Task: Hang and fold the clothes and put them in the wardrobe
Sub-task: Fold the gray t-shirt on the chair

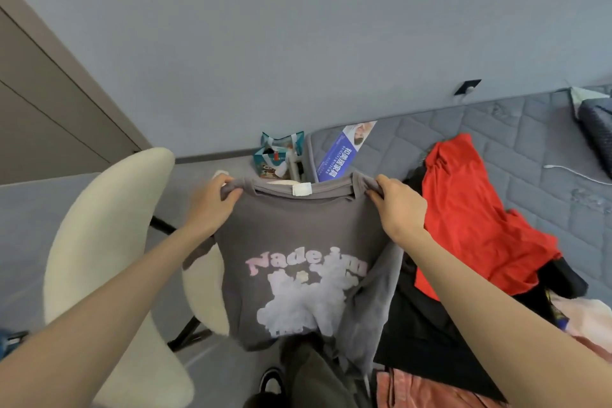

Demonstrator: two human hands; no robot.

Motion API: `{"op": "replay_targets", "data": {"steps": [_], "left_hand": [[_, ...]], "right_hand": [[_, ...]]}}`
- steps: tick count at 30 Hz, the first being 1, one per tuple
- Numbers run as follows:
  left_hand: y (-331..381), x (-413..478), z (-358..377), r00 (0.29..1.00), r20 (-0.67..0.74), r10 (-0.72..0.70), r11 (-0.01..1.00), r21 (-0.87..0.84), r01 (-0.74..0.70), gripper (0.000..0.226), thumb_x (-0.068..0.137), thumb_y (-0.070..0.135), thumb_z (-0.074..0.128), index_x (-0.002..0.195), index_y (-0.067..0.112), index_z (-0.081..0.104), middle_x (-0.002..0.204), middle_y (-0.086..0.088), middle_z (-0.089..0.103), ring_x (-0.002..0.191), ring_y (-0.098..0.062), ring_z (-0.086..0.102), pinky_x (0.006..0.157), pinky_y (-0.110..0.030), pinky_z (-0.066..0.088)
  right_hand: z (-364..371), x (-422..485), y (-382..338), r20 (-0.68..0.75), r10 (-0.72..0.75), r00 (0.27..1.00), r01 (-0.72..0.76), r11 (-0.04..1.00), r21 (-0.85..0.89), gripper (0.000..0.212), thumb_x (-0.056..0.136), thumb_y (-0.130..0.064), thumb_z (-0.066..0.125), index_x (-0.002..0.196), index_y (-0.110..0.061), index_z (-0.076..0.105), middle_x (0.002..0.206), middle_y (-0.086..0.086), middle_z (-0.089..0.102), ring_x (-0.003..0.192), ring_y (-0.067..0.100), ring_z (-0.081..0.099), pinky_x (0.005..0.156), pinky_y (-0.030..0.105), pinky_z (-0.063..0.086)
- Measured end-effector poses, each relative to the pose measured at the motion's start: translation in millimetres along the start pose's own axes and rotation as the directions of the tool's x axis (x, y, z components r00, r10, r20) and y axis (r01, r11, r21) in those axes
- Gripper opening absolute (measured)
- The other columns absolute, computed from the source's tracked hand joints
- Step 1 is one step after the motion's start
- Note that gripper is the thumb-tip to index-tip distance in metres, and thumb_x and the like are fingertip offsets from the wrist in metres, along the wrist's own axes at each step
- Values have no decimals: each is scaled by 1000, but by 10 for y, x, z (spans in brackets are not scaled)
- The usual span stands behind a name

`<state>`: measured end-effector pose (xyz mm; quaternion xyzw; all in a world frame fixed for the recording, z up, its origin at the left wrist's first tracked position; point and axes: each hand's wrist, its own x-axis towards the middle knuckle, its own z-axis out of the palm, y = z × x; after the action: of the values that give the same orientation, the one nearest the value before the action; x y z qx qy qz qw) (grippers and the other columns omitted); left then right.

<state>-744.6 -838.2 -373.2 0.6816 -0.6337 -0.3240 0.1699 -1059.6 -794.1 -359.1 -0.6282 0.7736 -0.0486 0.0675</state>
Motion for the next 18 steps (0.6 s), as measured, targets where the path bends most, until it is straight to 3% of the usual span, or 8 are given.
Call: {"op": "replay_targets", "data": {"steps": [9, 13, 15, 16, 18], "left_hand": [[-177, 1174, 924, 992, -119, -35, 998, 46, 40, 6, 94, 22, 56, 91, 18, 54, 86, 1, 55, 69, -6, 46, 58, -18, 28], [-319, 1471, 1356, 995, -98, -25, 997, 70, 32, 23, 96, 21, 52, 117, 12, 56, 115, -7, 54, 100, -18, 52, 81, -25, 37], [-442, 1567, 1522, 991, -112, -73, 995, 62, 80, 36, 97, 20, 51, 131, 13, 49, 129, -11, 44, 115, -23, 47, 94, -29, 36], [-527, 1589, 1597, 988, -115, -100, 993, 57, 107, 39, 96, 19, 51, 135, 14, 47, 132, -12, 41, 119, -24, 44, 98, -31, 36], [-740, 1562, 1733, 981, -114, -157, 986, 45, 163, 40, 95, 17, 51, 135, 13, 47, 131, -14, 40, 120, -29, 43, 100, -38, 37]], "right_hand": [[1118, 1080, 285, 3, 47, 999, -47, 999, -14, 26, 98, -33, 48, 89, -10, 53, 89, 10, 57, 82, 33, 57, 56, 33, 31], [1577, 1303, 443, 39, 66, 997, -65, 997, -28, 24, 98, -28, 49, 88, -7, 54, 91, 13, 58, 84, 35, 56, 61, 35, 31], [1794, 1370, 505, 128, 99, 987, -91, 994, -64, 17, 97, -19, 49, 102, -4, 57, 104, 17, 58, 98, 37, 51, 73, 41, 35], [1897, 1387, 520, 188, 130, 974, -114, 989, -93, 21, 94, -12, 51, 113, -4, 55, 114, 19, 54, 105, 37, 46, 80, 40, 36], [2061, 1370, 507, 289, 181, 940, -149, 980, -129, 48, 85, -1, 53, 132, -5, 44, 133, 21, 42, 116, 38, 36, 95, 38, 32]]}}
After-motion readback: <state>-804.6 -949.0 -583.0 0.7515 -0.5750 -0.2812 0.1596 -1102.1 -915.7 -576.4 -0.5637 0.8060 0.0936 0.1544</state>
